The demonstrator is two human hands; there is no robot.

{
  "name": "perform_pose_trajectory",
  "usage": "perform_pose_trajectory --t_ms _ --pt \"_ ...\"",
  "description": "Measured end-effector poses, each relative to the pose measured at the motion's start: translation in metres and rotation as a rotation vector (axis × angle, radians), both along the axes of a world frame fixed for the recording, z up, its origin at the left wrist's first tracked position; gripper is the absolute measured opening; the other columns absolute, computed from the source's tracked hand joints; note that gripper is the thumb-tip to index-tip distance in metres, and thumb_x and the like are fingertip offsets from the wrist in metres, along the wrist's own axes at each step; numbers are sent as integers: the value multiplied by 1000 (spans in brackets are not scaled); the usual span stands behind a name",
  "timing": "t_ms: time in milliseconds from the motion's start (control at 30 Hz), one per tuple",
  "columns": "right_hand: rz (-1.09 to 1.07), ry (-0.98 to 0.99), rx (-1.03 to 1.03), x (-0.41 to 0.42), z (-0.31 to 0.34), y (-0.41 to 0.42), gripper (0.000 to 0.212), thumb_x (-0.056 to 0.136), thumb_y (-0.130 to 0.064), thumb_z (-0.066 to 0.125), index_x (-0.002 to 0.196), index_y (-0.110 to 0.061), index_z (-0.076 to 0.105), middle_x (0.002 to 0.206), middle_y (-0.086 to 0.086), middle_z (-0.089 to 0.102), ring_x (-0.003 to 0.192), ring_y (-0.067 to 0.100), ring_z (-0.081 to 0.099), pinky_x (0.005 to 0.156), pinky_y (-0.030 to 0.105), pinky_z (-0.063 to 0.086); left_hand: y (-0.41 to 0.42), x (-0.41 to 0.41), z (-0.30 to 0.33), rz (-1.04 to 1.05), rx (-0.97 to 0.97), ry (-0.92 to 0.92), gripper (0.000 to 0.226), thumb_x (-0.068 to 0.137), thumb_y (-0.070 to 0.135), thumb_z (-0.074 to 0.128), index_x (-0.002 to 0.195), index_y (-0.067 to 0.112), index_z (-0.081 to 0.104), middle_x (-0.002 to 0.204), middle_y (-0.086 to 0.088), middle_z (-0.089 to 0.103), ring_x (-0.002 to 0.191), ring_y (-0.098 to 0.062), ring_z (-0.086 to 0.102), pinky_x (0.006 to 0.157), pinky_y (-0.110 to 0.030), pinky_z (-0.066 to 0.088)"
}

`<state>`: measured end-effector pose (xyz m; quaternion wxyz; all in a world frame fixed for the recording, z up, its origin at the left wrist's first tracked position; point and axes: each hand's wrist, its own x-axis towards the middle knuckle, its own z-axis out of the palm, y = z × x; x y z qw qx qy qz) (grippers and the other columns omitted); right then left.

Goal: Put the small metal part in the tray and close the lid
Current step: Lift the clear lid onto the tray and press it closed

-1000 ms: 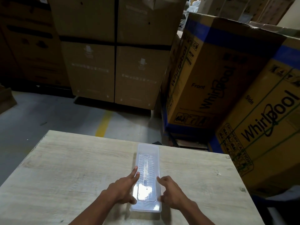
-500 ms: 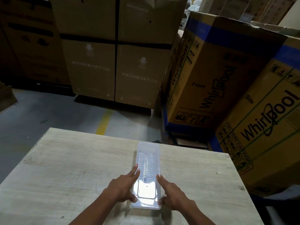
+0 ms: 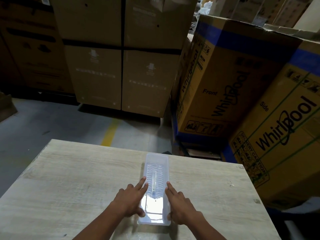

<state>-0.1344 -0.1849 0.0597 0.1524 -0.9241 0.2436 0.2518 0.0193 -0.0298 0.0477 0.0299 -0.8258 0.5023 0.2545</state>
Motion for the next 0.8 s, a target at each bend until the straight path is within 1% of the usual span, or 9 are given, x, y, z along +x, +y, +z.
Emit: perform_pose_trajectory --t_ms 100,167,233,300,400,500,567,667,800 --pt "-26 -19 36 2 -2 -3 105 83 -19 80 158 -21 6 169 -7 -10 150 32 24 117 55 31 1 11 -6 -11 -83 -38 78 92 45 59 154 32 14 168 12 -7 136 -31 39 98 -50 47" --pt "-42 -35 53 3 -4 -7 104 83 -18 80 158 -22 9 170 -8 -6 151 29 24 118 53 34 0 18 -7 -17 -109 -67 70 94 43 57 152 34 18 167 15 0 134 -29 42 96 -49 48" --pt "-50 -60 47 4 -5 -10 94 85 -16 78 157 -22 17 170 -8 2 150 27 29 114 51 39 -2 23 -8 -26 -111 -83 71 94 42 58 151 33 18 167 15 2 134 -29 41 97 -49 47" --pt "-53 -80 28 6 -5 -13 88 85 -15 77 155 -20 24 169 -7 11 146 28 35 110 51 43 -7 24 -7 -22 -110 -85 73 94 41 58 152 30 16 167 13 3 138 -29 38 100 -50 44" --pt "-50 -86 -26 8 -3 -15 88 81 -18 81 152 -21 29 164 -8 21 137 30 43 105 50 45 -12 25 -6 -2 -107 -54 76 96 39 55 156 27 11 168 13 -2 144 -29 31 108 -52 39" --pt "-36 -87 -93 13 0 -15 84 76 -24 86 144 -23 37 159 -8 25 131 32 42 102 51 44 -17 30 -7 -13 -80 -65 77 98 42 50 157 26 3 167 14 -7 147 -30 26 110 -52 36" --pt "-23 -68 -123 17 1 -14 85 75 -26 87 142 -23 36 158 -5 25 133 33 38 104 54 41 -21 33 -9 -12 -79 -89 76 99 42 48 157 26 1 167 13 -7 147 -30 27 110 -53 35" --pt "-33 -39 -116 20 4 -15 88 75 -22 87 144 -22 33 165 -2 14 141 36 31 108 57 37 -28 38 -9 -3 -59 -79 78 99 41 50 157 26 -1 167 13 -9 148 -31 25 111 -54 33" --pt "-27 -12 -104 23 8 -16 95 78 -18 85 151 -20 25 168 -3 6 144 37 27 111 58 34 -37 47 -5 6 -17 -35 90 94 43 57 157 25 -5 167 13 -12 151 -33 15 116 -57 25"
